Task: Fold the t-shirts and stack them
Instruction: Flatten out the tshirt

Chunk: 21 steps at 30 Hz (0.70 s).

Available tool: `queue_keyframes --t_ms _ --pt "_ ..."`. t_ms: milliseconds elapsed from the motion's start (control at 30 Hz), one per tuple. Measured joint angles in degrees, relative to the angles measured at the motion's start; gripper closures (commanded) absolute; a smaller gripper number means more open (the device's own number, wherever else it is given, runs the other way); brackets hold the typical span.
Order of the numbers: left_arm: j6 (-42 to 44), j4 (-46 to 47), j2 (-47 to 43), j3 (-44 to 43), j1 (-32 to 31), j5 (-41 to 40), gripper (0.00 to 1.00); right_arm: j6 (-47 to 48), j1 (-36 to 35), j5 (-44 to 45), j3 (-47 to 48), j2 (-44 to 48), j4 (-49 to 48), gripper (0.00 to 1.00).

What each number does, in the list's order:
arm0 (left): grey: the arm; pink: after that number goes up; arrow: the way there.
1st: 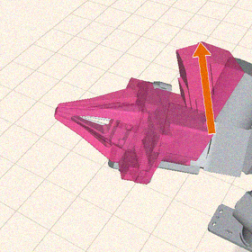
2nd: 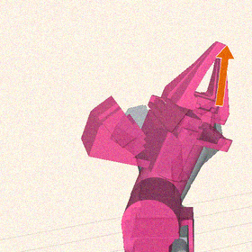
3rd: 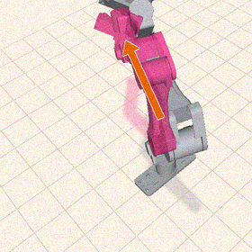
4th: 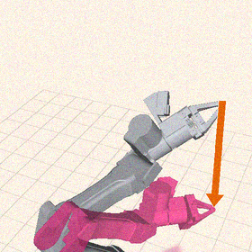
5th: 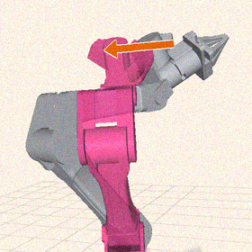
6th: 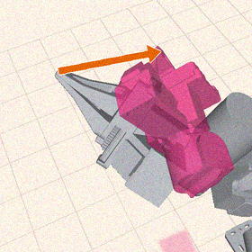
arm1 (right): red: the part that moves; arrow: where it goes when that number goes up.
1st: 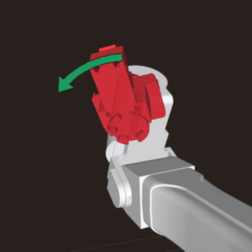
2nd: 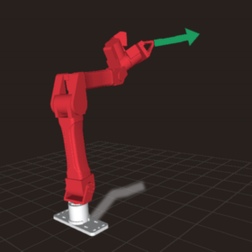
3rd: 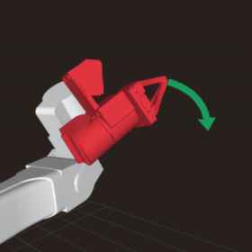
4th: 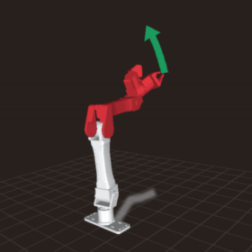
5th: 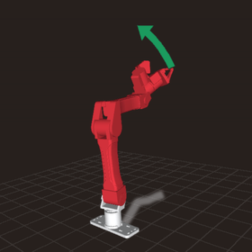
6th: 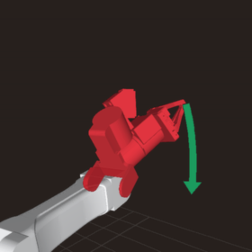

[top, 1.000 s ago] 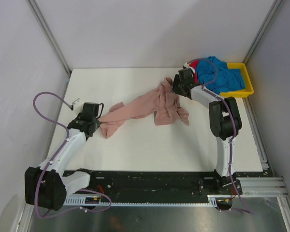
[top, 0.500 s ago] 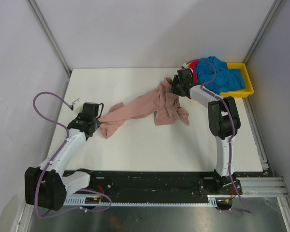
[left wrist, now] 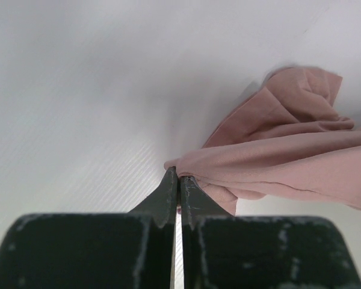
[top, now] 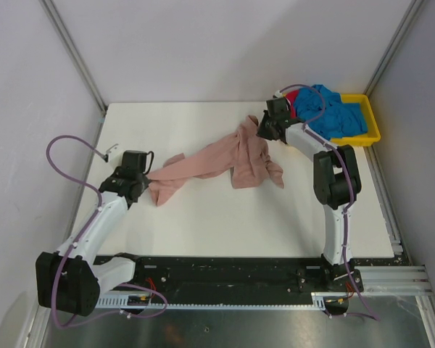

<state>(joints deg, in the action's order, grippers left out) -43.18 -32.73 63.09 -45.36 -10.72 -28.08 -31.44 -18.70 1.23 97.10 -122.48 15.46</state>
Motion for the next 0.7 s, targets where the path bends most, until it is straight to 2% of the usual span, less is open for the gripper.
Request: queue_keyframes --t_ms 233,467,700 --pt "1.2 -1.0 0.0 -6.1 0.0 -0.7 1.0 0.0 0.6 1.1 1.8 5.2 7.8 1.0" --pt "4.5 -0.8 -2.2 -16.1 0.1 -4.5 1.0 -1.2 5.8 0.9 2.7 24.8 13.1 1.0" --pt "8.2 -1.1 -11.9 -17.2 0.1 -5.8 1.0 -1.6 10.4 0.3 1.4 45.6 16.8 1.0"
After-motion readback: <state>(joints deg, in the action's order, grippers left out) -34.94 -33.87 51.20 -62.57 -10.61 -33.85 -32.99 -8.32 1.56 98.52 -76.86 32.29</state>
